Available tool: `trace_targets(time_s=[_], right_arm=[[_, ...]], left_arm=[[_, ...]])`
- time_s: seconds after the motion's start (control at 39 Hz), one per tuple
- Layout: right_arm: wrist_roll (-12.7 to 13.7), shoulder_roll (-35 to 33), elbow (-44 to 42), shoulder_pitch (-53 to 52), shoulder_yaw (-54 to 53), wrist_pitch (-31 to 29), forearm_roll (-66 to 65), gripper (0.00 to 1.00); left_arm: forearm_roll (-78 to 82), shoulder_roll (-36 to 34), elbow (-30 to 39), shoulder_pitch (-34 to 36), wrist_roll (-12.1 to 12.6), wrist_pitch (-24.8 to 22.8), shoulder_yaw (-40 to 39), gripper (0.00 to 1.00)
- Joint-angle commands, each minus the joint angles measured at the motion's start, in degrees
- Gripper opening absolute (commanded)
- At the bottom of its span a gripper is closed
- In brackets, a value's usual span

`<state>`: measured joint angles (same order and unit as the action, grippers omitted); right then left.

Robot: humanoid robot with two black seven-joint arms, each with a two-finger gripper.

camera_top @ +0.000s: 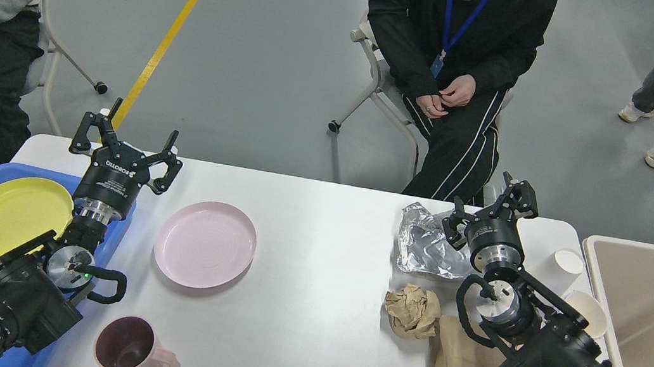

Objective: Tidy desktop

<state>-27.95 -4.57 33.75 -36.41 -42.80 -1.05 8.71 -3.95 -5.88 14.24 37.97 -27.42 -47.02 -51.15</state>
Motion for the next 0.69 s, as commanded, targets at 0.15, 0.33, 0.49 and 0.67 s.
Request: trace_targets(time_s=[0.15,0.33,0.49,0.67], right_arm=[[0.00,0.00,0.00,-0.06,-0.01,0.00,-0.01,1.00],[0.00,0.00,0.00,-0.06,-0.01,0.00,-0.01,1.00],[0.00,0.00,0.00,-0.06,-0.01,0.00,-0.01,1.00],[0.00,0.00,0.00,0.03,-0.01,0.00,0.08,1.00]], left_arm=[[0.00,0.00,0.00,0.00,0.17,-0.09,0.43,0.99],[0.00,0.08,0.00,0.00,0.17,-0.09,0.43,0.99],[0.00,0.08,0.00,0.00,0.17,-0.09,0.43,0.99],[0.61,0.08,-0.17,0.61,0.17,1.66,0.78,0.99]])
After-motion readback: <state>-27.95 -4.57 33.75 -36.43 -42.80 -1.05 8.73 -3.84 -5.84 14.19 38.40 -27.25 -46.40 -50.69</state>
